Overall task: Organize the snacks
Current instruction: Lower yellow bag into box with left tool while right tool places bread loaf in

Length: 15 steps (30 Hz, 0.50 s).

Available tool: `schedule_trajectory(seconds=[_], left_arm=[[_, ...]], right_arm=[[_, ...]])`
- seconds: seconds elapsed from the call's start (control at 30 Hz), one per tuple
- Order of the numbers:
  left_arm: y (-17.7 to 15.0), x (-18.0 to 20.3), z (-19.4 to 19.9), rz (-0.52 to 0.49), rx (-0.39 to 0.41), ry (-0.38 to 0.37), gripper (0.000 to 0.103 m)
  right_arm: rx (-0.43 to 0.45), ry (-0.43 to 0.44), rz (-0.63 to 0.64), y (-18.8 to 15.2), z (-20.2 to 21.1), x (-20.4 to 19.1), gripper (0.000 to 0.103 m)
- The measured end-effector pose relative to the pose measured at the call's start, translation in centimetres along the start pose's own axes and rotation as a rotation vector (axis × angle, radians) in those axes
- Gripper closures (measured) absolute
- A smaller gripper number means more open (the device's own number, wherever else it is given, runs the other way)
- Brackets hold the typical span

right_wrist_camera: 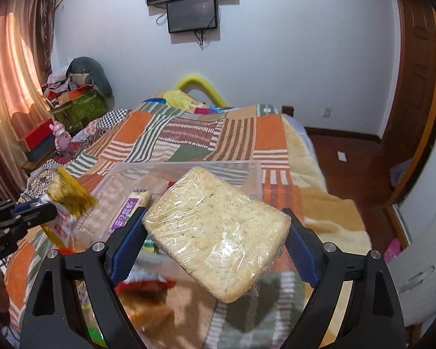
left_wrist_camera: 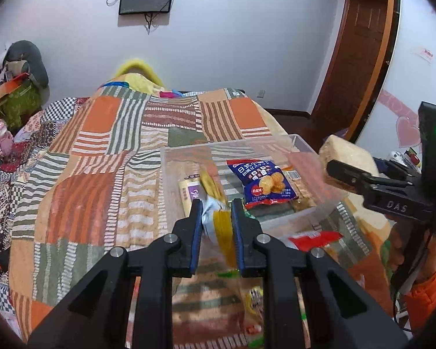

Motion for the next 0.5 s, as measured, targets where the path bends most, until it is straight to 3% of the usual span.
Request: schedule_trajectory(seconds=[0.23, 0.5], left_arm=[[0.7, -0.6, -2.6, 0.007, -0.007, 0.018, 0.087], [0.2, -1.5, -5.7, -0.010, -0.048, 0.077, 0.086]], right_arm=[[-0.075, 0.016, 0.001, -0.9, -3.3, -0.3, 0.016], [-0.111, 0.038, 0.024, -1.7, -4.0, -0.5, 0.016]])
Point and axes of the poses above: each gripper's, at about its wrist camera, not at the fingertips, and z roughly against the way its jaws point, x to its right, y to its top, the point moved 8 cm from there along -z, roughly the way its jaws point, and after that the axes turned 15 degrees about z, right-handed, at the moved point
